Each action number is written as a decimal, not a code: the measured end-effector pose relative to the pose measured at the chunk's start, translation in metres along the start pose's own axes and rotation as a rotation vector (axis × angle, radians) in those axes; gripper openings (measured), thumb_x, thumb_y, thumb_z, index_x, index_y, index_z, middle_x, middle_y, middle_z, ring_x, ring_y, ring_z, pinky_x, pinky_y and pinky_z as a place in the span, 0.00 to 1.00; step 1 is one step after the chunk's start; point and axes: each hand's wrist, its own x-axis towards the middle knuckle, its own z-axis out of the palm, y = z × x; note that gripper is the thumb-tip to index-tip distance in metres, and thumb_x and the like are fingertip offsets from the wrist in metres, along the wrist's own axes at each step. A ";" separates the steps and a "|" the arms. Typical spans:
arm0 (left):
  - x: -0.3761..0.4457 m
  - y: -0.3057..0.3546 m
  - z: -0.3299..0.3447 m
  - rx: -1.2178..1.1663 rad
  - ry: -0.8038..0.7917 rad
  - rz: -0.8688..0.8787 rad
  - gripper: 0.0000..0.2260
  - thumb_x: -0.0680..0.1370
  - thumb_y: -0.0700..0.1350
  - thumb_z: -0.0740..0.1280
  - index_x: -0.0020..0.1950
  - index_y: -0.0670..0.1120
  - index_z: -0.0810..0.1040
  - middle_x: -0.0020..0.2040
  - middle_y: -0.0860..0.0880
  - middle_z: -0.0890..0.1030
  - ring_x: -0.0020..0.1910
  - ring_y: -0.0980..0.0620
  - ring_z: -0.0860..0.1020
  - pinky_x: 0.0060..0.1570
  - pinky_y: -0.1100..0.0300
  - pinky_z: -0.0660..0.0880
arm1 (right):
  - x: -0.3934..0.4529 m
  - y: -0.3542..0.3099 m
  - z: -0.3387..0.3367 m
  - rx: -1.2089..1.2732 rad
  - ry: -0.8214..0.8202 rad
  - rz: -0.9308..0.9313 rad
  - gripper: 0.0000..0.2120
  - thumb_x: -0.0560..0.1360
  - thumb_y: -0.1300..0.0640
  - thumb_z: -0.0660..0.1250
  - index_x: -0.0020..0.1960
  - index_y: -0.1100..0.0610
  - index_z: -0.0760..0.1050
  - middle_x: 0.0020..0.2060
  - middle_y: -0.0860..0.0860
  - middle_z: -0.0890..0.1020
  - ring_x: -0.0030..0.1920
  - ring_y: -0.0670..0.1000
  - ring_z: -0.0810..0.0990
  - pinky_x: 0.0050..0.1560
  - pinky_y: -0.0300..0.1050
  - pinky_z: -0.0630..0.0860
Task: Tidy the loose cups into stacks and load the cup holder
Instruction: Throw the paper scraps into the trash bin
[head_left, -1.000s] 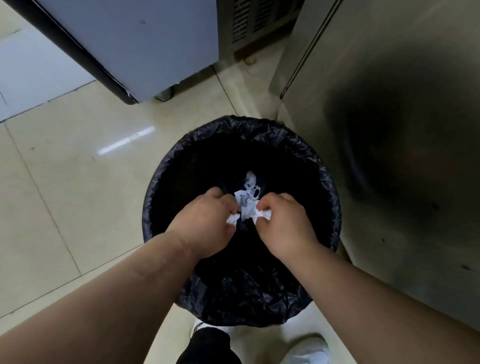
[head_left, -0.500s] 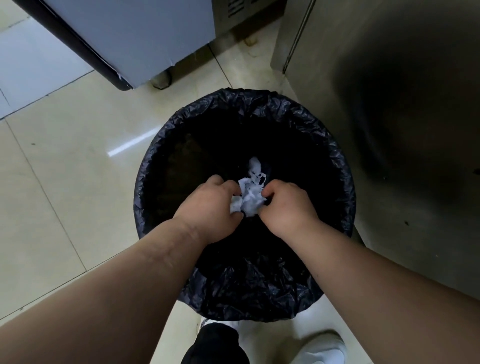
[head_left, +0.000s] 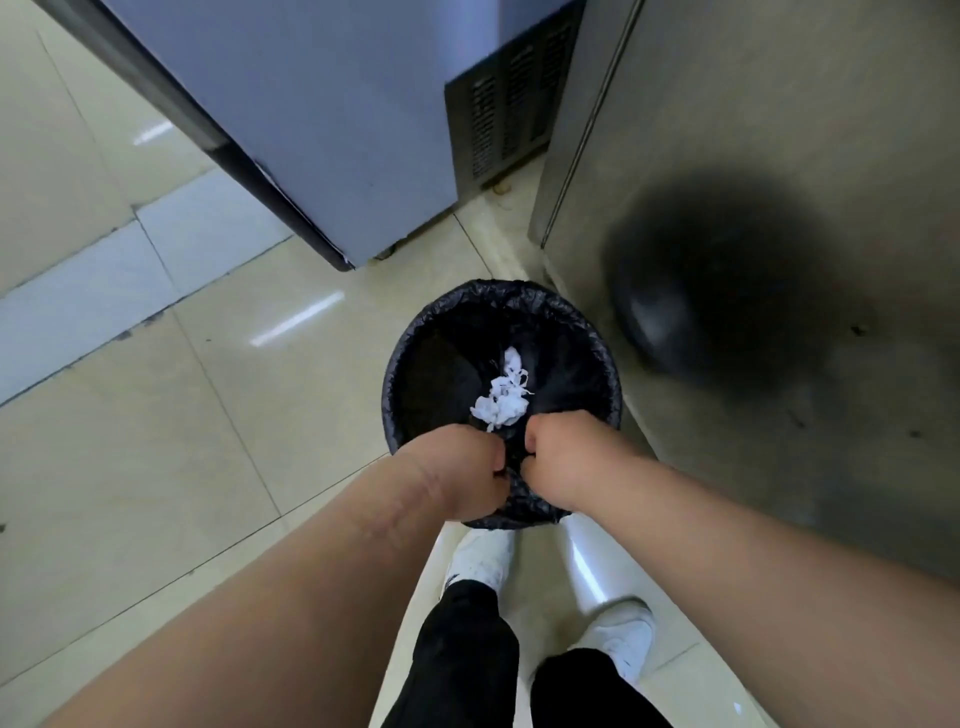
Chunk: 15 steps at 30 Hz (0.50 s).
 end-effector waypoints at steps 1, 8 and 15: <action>-0.021 0.005 -0.008 0.007 0.013 0.006 0.14 0.80 0.49 0.58 0.60 0.47 0.77 0.56 0.45 0.80 0.58 0.43 0.77 0.53 0.57 0.73 | -0.021 -0.005 -0.010 -0.039 -0.012 -0.010 0.08 0.73 0.55 0.62 0.52 0.54 0.74 0.54 0.55 0.79 0.48 0.57 0.77 0.44 0.43 0.73; -0.172 0.038 -0.048 0.063 0.003 0.053 0.11 0.79 0.50 0.60 0.58 0.49 0.76 0.59 0.47 0.79 0.60 0.43 0.77 0.54 0.54 0.74 | -0.186 -0.030 -0.069 -0.142 -0.127 0.067 0.05 0.73 0.55 0.61 0.45 0.56 0.72 0.43 0.54 0.75 0.43 0.57 0.76 0.41 0.45 0.72; -0.269 0.083 -0.068 0.125 -0.090 0.186 0.16 0.79 0.52 0.61 0.66 0.52 0.76 0.68 0.51 0.76 0.66 0.46 0.74 0.63 0.55 0.70 | -0.312 -0.025 -0.127 -0.052 -0.095 0.040 0.11 0.74 0.51 0.59 0.42 0.57 0.75 0.46 0.56 0.80 0.47 0.60 0.78 0.48 0.49 0.76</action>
